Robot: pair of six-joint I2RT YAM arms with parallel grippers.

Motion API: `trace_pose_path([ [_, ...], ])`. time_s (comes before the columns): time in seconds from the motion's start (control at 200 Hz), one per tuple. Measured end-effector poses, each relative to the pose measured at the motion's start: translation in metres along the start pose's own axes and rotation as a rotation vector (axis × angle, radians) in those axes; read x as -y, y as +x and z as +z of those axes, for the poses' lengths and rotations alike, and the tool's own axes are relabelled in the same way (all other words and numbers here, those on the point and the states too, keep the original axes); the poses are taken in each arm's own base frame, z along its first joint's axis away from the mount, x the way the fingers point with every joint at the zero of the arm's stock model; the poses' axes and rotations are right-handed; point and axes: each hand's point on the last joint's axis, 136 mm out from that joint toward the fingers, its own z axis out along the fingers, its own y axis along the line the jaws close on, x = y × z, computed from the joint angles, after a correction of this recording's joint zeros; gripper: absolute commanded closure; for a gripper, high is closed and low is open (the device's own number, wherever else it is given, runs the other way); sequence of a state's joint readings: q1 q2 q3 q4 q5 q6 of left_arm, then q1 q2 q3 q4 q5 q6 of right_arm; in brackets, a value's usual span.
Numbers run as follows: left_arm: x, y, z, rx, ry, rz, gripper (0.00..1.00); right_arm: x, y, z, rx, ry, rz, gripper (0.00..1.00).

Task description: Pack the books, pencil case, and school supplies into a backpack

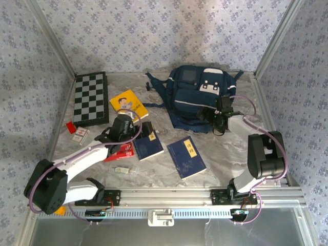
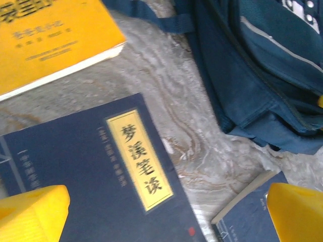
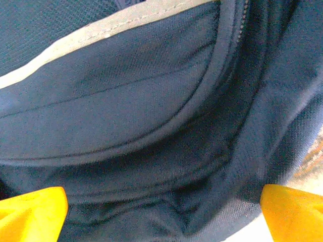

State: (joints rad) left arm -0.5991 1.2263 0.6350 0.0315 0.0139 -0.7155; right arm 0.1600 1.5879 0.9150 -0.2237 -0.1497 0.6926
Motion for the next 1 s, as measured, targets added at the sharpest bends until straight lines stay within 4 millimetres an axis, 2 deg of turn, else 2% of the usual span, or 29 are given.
trace_pose_path([
  [0.075, 0.01, -0.003, 0.004, 0.0, 0.014, 0.019, 0.0, 0.0, 0.0, 0.008, -0.012, 0.007, 0.006, 0.06],
  [0.225, 0.02, -0.005, 0.009, -0.001, 0.027, 0.037, 0.0, -0.001, 0.003, 0.021, -0.037, 0.017, 0.008, 0.23],
  [0.37, 0.02, -0.006, 0.009, -0.002, 0.018, 0.042, 0.0, -0.008, 0.008, 0.029, -0.05, 0.021, 0.006, 0.37],
  [0.56, 0.019, -0.011, 0.007, 0.002, -0.009, 0.056, 0.0, -0.029, 0.026, 0.036, -0.063, 0.002, 0.005, 0.46],
  [0.645, 0.018, -0.012, 0.006, -0.002, -0.022, 0.057, 0.0, -0.044, 0.037, 0.038, -0.064, -0.016, -0.001, 0.46],
  [0.78, 0.019, -0.013, 0.005, -0.005, -0.029, 0.057, 0.0, -0.077, 0.06, 0.037, -0.075, -0.064, -0.047, 0.31],
  [0.86, 0.02, -0.014, 0.004, -0.006, -0.03, 0.056, 0.0, -0.09, 0.07, 0.033, -0.078, -0.089, -0.073, 0.23],
  [0.93, 0.022, -0.015, 0.004, -0.006, -0.024, 0.054, 0.0, -0.094, 0.069, 0.023, -0.07, -0.102, -0.086, 0.18],
  [0.999, 0.025, -0.015, 0.004, -0.009, -0.012, 0.044, 0.0, -0.097, 0.058, 0.003, -0.033, -0.125, -0.091, 0.14],
])
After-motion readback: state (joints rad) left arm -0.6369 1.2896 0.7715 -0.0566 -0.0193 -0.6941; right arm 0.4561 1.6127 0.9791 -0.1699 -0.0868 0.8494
